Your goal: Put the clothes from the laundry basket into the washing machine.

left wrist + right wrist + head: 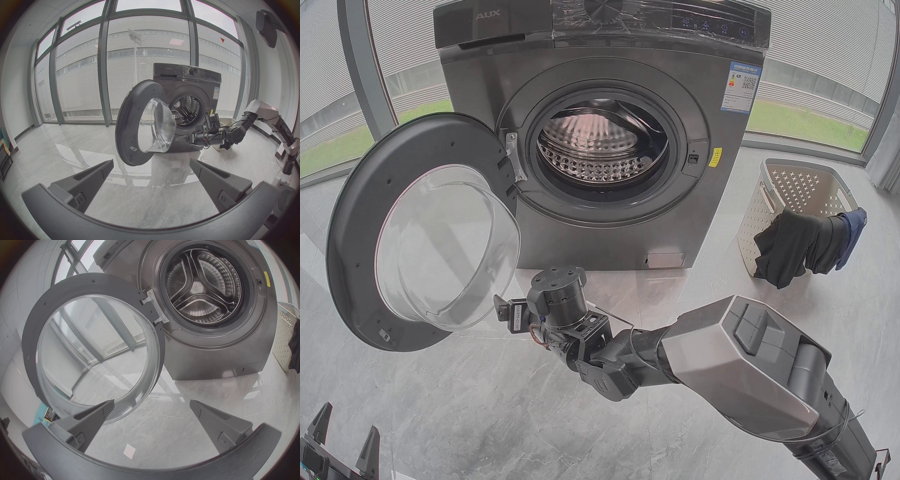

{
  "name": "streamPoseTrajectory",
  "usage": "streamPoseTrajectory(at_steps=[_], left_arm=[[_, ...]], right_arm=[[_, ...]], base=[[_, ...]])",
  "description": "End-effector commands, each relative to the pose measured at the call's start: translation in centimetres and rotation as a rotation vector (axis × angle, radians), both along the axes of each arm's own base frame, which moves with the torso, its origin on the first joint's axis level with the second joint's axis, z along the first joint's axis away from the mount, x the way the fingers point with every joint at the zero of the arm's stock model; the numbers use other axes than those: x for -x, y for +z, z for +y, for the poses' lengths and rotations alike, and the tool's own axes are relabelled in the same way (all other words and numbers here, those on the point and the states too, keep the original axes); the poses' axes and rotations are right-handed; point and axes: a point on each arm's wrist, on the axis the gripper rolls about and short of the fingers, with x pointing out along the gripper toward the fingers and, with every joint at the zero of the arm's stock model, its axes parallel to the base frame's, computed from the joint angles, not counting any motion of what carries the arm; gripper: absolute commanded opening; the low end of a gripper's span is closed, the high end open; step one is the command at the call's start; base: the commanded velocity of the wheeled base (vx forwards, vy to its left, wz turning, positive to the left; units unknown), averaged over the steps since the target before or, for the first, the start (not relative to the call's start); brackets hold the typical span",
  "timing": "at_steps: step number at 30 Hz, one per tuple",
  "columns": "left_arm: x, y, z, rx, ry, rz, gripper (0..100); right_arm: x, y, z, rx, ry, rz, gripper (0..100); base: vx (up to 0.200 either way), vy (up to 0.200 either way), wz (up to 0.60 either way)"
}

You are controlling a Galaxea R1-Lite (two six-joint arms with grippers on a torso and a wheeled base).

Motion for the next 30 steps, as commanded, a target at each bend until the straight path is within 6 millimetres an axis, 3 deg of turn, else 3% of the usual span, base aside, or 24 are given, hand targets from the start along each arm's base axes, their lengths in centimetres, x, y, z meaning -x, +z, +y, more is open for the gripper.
streamPoseTrajectory(at_steps=[1,2,4,5,6,8,10,11,12,13,14,15,19,22,30], left_arm=[[0.0,-0.5,0.0,0.001,0.000,-0.001,100],[0.0,-0.5,0.0,0.000,0.000,-0.001,100],[0.0,-0.5,0.0,0.001,0.000,-0.001,100],[0.0,-0.5,0.0,0.001,0.002,-0.001,100],[0.0,-0.5,0.0,0.001,0.002,-0.001,100],[0.0,-0.5,0.0,0.003,0.002,-0.001,100],[0.0,-0.5,0.0,0.005,0.003,-0.001,100],[0.0,-0.5,0.0,0.008,0.003,-0.001,100],[0.0,-0.5,0.0,0.009,0.003,-0.001,100],[0.0,-0.5,0.0,0.009,0.003,-0.001,100],[0.0,-0.5,0.0,0.009,0.003,-0.001,100],[0.0,-0.5,0.0,0.009,0.003,-0.001,100],[0.0,-0.5,0.0,0.011,0.002,-0.002,100],[0.0,-0.5,0.0,0.011,0.002,-0.001,100],[0.0,-0.5,0.0,0.011,0.000,-0.001,100]], right_arm=[[0.1,1.2,-0.8,-0.005,-0.008,-0.003,100],[0.6,3.5,-2.3,-0.008,-0.016,-0.010,100],[0.9,4.9,-3.3,-0.008,-0.021,-0.017,100],[1.0,6.9,-5.6,-0.006,-0.043,-0.028,100],[1.0,6.9,-5.6,-0.006,-0.043,-0.028,100],[2.3,10.4,-9.7,0.010,-0.071,-0.052,100],[3.0,11.5,-11.3,0.015,-0.082,-0.060,100],[4.7,13.3,-14.2,0.018,-0.099,-0.070,100],[5.3,13.9,-15.2,0.019,-0.103,-0.075,100],[7.1,14.7,-17.8,0.033,-0.116,-0.077,100],[7.7,14.9,-18.6,0.038,-0.117,-0.077,100],[9.6,15.2,-21.3,0.060,-0.118,-0.082,100],[14.3,15.3,-28.4,0.104,-0.160,-0.122,100],[17.7,14.2,-32.4,0.128,-0.216,-0.139,100],[24.0,10.4,-38.4,0.164,-0.384,-0.177,100]], base=[[0.000,0.000,0.00],[0.000,0.000,0.00],[0.000,0.000,0.00],[0.000,0.000,0.00],[0.000,0.000,0.00],[0.000,0.000,0.00],[0.000,0.000,0.00],[0.000,0.000,0.00],[0.000,0.000,0.00],[0.000,0.000,0.00],[0.000,0.000,0.00],[0.000,0.000,0.00],[0.000,0.000,0.00],[0.000,0.000,0.00],[0.000,0.000,0.00]])
